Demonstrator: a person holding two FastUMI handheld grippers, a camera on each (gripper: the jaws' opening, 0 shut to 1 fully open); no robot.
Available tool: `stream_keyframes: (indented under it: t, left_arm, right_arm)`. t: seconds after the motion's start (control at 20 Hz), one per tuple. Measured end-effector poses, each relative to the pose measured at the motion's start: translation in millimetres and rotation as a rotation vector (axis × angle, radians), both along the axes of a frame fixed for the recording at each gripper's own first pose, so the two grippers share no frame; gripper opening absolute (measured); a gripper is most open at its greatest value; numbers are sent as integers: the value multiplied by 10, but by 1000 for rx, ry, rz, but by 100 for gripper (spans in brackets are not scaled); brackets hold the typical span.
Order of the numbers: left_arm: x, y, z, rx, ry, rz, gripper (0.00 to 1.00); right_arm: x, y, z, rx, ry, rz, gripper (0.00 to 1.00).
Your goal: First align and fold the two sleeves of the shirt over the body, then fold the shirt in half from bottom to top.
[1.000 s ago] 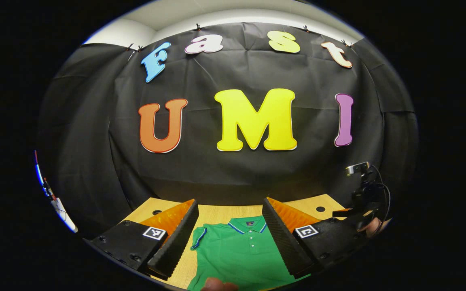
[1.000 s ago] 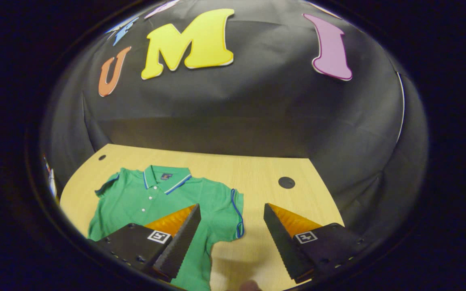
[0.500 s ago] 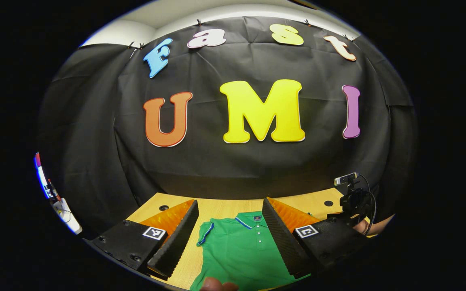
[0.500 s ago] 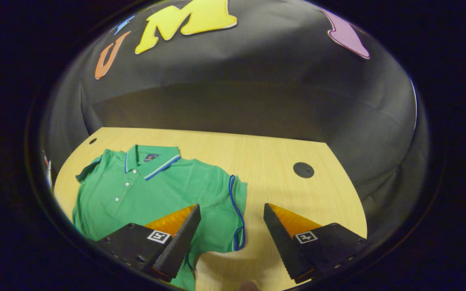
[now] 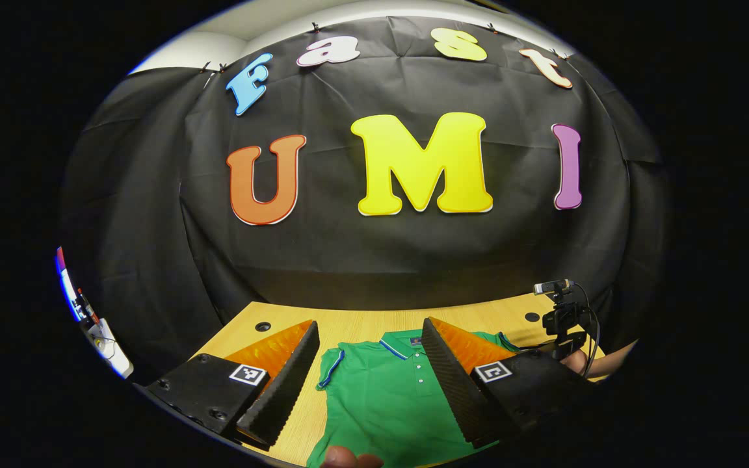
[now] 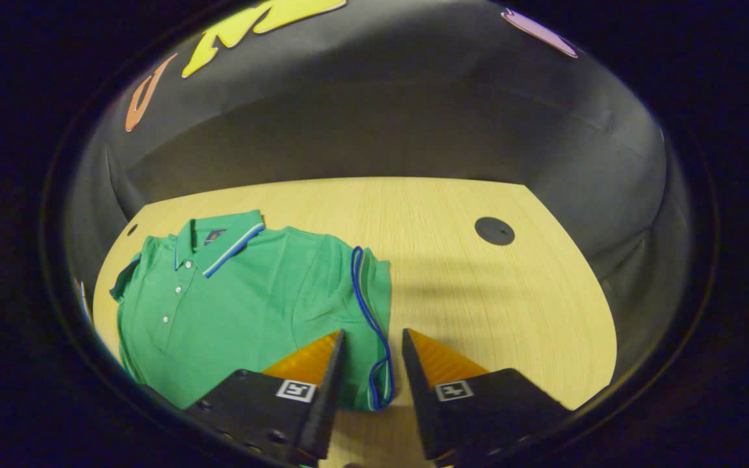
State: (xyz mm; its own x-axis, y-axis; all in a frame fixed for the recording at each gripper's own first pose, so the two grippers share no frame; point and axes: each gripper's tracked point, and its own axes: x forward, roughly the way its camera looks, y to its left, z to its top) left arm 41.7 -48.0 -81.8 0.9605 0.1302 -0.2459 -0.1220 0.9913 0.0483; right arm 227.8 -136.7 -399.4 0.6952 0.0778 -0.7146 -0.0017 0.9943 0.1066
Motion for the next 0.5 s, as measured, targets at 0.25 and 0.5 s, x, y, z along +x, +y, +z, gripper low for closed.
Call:
stream_keyframes:
  t: [0.25, 0.5]
  left_arm:
    - [13, -2, 27, 11, -5, -9, 100]
    - [-2, 36, 27, 8, -7, -3, 100]
  right_arm:
    - [5, -29, 17, 20, 8, -19, 3]
    - [28, -58, 201, 43, -10, -40, 0]
